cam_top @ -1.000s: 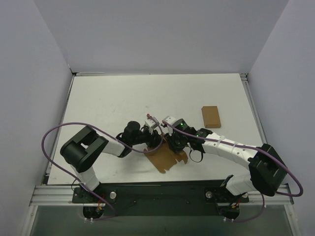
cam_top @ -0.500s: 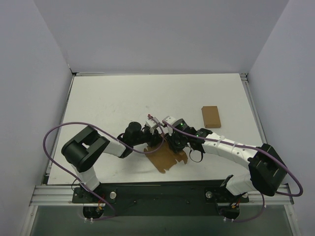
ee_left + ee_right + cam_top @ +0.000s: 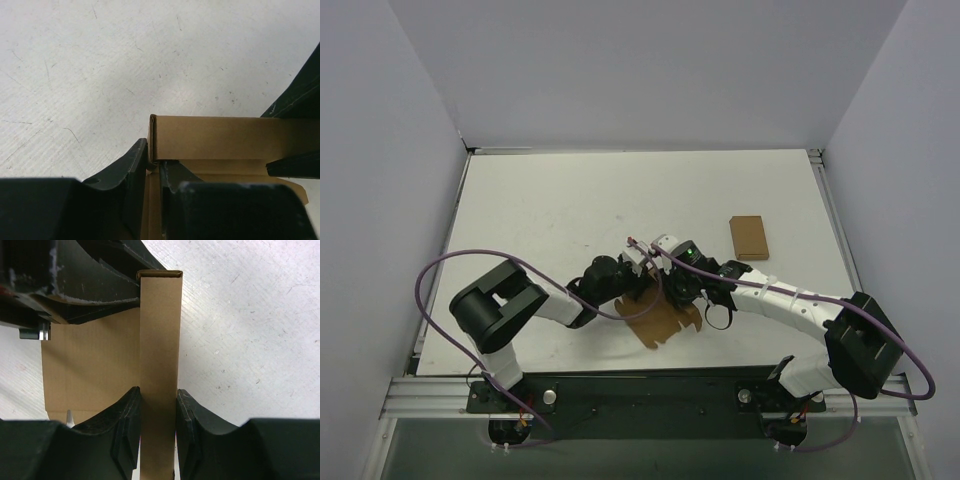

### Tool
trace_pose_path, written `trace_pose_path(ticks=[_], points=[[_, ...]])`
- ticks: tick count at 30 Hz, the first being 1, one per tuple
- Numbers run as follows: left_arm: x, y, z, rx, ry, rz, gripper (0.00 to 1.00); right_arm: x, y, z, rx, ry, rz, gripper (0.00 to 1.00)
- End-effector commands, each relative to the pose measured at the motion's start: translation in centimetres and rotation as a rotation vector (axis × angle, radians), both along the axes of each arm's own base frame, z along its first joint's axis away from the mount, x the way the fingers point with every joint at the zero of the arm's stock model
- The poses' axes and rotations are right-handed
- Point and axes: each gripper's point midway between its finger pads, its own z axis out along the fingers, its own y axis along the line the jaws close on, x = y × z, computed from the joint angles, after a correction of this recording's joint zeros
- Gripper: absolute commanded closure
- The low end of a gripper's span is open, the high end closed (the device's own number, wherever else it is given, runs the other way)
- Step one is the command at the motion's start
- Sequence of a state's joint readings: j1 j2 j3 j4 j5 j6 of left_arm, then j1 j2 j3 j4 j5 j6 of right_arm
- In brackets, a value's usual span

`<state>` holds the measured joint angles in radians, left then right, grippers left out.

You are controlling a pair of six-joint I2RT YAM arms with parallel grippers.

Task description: Fold the paper box

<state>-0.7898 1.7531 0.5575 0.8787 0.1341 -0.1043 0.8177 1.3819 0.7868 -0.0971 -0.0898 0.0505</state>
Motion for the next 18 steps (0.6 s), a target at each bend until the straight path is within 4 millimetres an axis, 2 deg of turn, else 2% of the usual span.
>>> trace_pose_path(ticks=[1,9,18], points=[[3.3,0.2,1.9,-0.032,-0.069,0.177,0.8,-2.0,1.0,-0.3,0.033,0.062,0.08,0.72],[4.3,1.5,0.7,0.007,-0.036,0.308,0.82,-1.9,1.1,-0.2,0.037,0.062,0.077,0.72],[4.3,1.6,0.9,-0.055,0.003,0.353,0.82,-1.9,0.9,-0.4,0.037,0.064,0.071,0.73]])
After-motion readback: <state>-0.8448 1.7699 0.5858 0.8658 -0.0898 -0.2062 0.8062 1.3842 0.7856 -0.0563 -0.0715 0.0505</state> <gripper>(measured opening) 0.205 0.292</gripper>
